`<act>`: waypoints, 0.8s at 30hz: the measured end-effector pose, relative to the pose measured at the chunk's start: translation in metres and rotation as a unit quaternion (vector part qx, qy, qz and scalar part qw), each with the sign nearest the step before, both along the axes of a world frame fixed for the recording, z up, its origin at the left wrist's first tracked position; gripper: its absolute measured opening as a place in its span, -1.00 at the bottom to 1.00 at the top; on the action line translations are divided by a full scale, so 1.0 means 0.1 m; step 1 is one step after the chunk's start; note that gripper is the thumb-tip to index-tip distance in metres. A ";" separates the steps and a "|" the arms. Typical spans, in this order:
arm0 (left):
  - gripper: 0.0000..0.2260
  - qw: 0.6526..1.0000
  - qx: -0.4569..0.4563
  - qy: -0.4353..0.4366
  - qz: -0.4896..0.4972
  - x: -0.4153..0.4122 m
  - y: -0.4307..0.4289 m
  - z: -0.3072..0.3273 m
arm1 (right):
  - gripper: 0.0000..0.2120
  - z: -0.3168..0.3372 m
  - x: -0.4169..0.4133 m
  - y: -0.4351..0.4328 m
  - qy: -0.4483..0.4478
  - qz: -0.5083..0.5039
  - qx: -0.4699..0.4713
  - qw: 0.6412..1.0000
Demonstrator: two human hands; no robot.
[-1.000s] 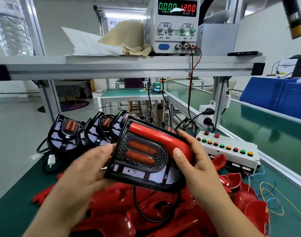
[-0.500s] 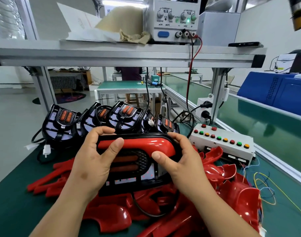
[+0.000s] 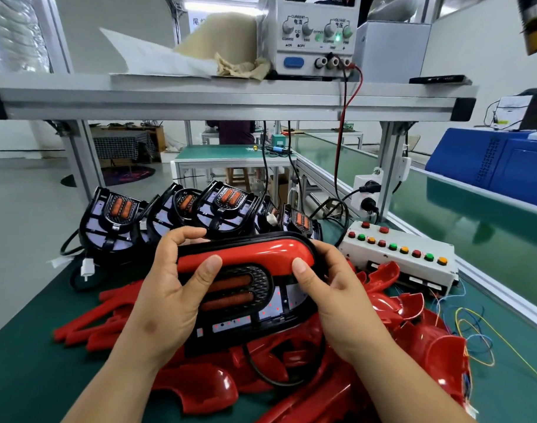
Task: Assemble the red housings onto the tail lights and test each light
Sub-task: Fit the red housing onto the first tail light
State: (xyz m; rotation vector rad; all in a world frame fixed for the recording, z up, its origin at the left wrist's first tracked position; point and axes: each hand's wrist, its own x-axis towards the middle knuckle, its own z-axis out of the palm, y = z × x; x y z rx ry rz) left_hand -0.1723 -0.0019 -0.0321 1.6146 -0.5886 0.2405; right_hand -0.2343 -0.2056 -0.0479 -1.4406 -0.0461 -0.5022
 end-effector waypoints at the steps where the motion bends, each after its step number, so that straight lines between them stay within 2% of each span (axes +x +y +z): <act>1: -0.73 1.000 -0.007 -0.003 -0.001 0.00 0.00 -0.01 | -0.62 0.00 0.01 0.00 0.000 0.013 0.025 1.000; 5: -0.51 0.990 -0.127 0.053 -0.037 0.03 -0.01 -0.01 | -0.56 0.01 0.04 0.00 -0.012 0.051 0.091 0.994; 8: -0.39 0.977 -0.158 0.112 -0.092 0.02 -0.02 0.01 | -0.56 0.04 0.04 0.01 -0.005 0.089 0.114 0.989; 11: -0.44 0.969 -0.155 0.140 -0.132 -0.03 -0.04 0.02 | -0.57 0.06 0.04 0.00 0.003 0.091 0.136 0.986; 14: -0.69 0.962 -0.164 0.156 -0.153 -0.03 -0.05 0.03 | -0.55 0.07 0.04 0.01 -0.004 0.092 0.152 0.984; 16: -0.78 0.961 -0.171 0.157 -0.152 -0.03 -0.07 0.03 | -0.59 0.08 0.04 0.01 -0.011 0.090 0.160 0.983; 24: -0.72 0.964 -0.182 0.143 -0.134 -0.03 -0.12 0.01 | -0.61 0.09 0.05 0.04 -0.010 0.082 0.161 0.984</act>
